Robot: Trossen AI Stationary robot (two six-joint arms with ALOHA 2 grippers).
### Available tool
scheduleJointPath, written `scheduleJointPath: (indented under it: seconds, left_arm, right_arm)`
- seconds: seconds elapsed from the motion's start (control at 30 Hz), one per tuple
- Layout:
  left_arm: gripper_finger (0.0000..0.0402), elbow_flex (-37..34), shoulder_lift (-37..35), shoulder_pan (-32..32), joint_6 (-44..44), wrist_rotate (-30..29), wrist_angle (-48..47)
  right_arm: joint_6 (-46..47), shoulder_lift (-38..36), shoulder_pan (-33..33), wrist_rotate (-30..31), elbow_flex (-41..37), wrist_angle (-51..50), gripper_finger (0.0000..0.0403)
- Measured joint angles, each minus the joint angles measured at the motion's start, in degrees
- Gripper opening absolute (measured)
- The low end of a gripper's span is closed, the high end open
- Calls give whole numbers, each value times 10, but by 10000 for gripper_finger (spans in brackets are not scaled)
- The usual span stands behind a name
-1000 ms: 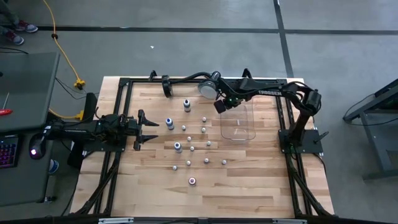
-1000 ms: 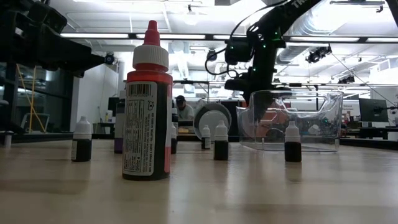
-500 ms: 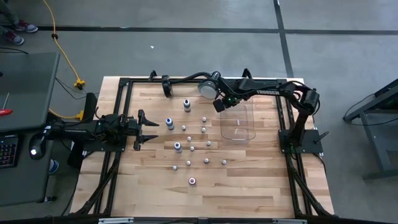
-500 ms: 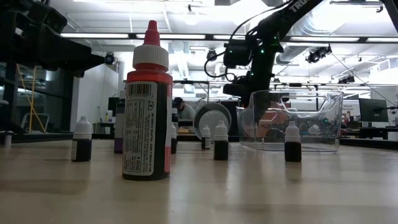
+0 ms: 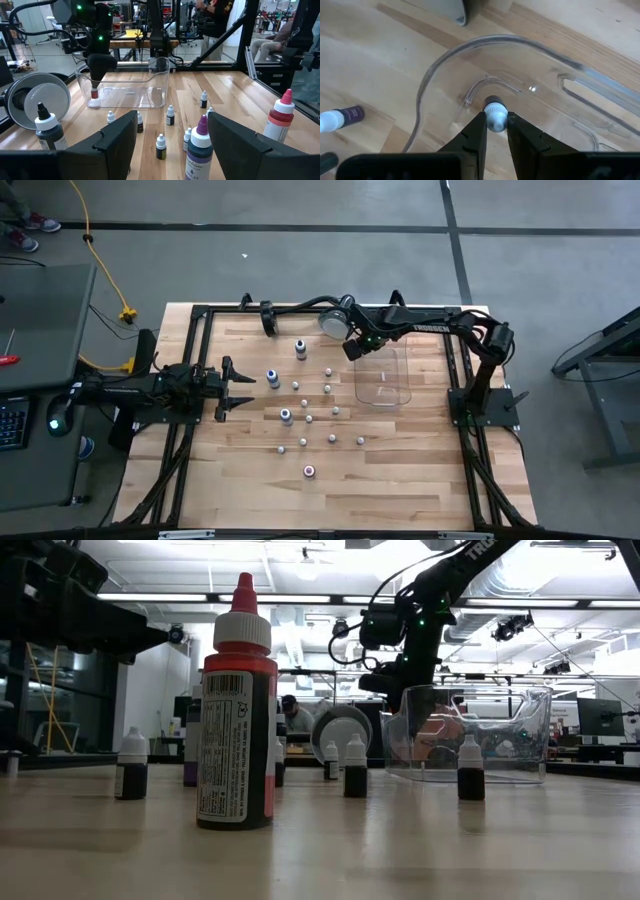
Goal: Pick & Place food coloring
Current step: Put the small red food coloring bottle into the transparent bin
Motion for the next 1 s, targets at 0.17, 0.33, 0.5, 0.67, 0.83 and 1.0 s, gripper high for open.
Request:
scheduleJointPath:
  seconds: [0.17, 0.33, 0.5, 0.67, 0.83, 1.0]
  left_arm:
    - [239, 0, 0, 0, 0, 0, 0]
    - [239, 0, 0, 0, 0, 0, 0]
    - [239, 0, 0, 0, 0, 0, 0]
    - [239, 0, 0, 0, 0, 0, 0]
    - [239, 0, 0, 0, 0, 0, 0]
    - [239, 0, 0, 0, 0, 0, 0]
  right_arm:
    - [0, 0, 0, 0, 0, 0, 64]
    - [0, 0, 0, 0, 0, 0, 64]
    - [-4, 0, 0, 0, 0, 0, 65]
    - [-5, 0, 0, 0, 0, 4, 77]
    - [-5, 0, 0, -6, 0, 4, 101]
    - [-5, 0, 0, -8, 0, 3, 120]
